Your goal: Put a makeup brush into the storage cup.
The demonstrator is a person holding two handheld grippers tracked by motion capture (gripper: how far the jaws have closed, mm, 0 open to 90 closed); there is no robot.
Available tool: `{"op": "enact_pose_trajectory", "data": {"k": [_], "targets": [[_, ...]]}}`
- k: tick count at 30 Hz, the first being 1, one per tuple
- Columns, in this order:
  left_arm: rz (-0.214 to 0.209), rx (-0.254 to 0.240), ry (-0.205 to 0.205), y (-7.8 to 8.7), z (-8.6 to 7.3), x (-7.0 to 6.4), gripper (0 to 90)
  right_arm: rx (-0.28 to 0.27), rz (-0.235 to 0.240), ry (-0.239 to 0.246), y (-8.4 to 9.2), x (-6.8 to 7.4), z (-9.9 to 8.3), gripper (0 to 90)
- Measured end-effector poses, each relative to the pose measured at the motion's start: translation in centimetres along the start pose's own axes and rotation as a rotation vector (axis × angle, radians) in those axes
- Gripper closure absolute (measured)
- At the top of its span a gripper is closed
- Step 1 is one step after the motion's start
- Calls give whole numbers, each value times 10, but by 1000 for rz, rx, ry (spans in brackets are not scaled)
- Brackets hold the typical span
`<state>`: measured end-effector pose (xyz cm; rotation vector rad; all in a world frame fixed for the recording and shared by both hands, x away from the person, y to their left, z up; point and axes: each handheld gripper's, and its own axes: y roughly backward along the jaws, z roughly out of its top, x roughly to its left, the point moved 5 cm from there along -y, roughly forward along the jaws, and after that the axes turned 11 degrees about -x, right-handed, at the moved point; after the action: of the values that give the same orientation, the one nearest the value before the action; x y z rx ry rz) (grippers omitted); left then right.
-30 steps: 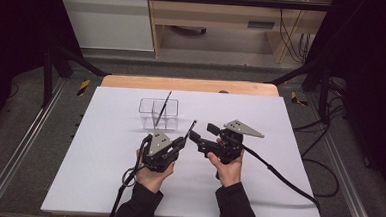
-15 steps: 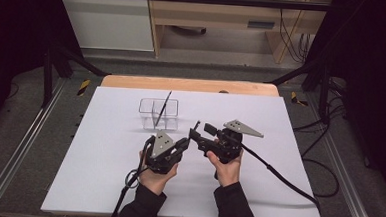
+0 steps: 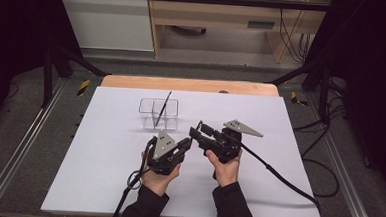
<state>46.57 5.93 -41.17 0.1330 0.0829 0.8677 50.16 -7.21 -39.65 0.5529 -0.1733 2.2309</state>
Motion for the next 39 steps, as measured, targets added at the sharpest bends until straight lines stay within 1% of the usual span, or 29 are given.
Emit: {"op": "enact_pose_trajectory", "data": {"k": [8, 16, 24, 27, 31, 39], "targets": [[-1, -4, 4, 0, 1, -2, 834, 10, 5, -22, -1, 0, -1, 563], [1, -10, 1, 1, 2, -3, 835, 7, 16, -45, -2, 1, -1, 622], [2, -12, 1, 0, 1, -3, 835, 10, 22, -49, -2, 1, -2, 669], [1, -10, -3, 0, 1, -3, 834, 9, 24, -60, -2, 2, -2, 676], [2, -11, -3, 0, 1, -3, 835, 11, 27, -63, -2, 2, -2, 692], [3, -12, -3, 0, 2, -3, 834, 12, 28, -81, -3, 2, -2, 740]]}}
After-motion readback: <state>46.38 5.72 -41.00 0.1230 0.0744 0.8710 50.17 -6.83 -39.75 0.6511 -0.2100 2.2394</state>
